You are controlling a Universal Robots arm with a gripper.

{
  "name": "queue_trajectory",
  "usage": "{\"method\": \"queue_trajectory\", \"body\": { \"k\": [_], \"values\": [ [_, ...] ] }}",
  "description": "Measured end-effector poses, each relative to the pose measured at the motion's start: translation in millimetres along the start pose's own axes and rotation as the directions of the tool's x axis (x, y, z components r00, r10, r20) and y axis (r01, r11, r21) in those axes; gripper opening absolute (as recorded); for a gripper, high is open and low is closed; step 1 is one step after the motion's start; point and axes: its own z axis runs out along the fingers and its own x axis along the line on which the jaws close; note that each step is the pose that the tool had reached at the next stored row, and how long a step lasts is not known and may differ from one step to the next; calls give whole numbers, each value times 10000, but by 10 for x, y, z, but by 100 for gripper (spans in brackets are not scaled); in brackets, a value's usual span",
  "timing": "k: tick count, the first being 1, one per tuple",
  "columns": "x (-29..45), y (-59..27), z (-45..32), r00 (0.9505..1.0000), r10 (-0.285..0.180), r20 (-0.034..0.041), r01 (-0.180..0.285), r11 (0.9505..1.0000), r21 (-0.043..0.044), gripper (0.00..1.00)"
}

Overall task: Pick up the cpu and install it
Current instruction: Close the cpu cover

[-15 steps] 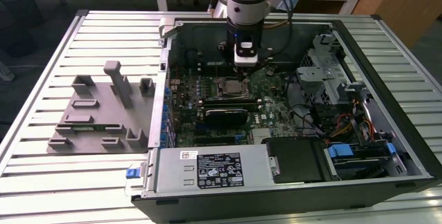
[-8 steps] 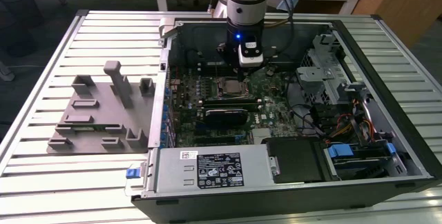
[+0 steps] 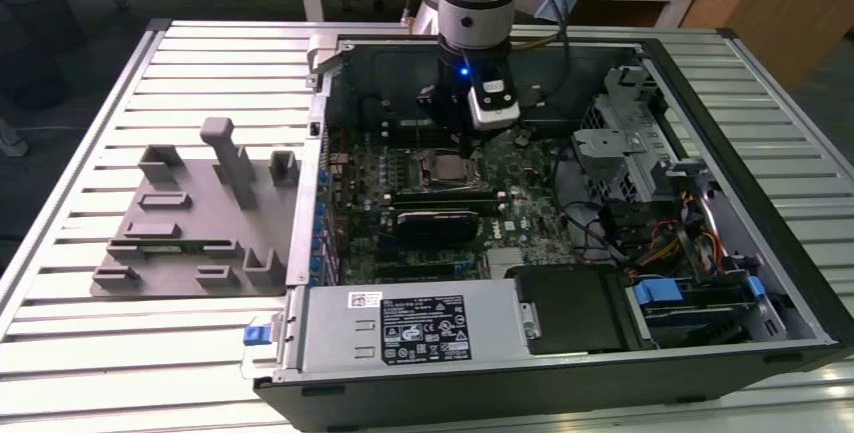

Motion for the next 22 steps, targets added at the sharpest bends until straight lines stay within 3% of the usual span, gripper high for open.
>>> {"method": "queue_trajectory", "body": {
  "k": [5,11,17,22],
  "values": [
    [3,-1,6,9971,-757,11,757,9971,-17,11],
    [9,-4,14,9866,-1634,19,1634,9866,-42,11],
    [17,-6,21,9712,-2382,39,2382,9712,-12,11],
    [25,-9,27,9546,-2978,53,2978,9546,7,11]
  ]
}}
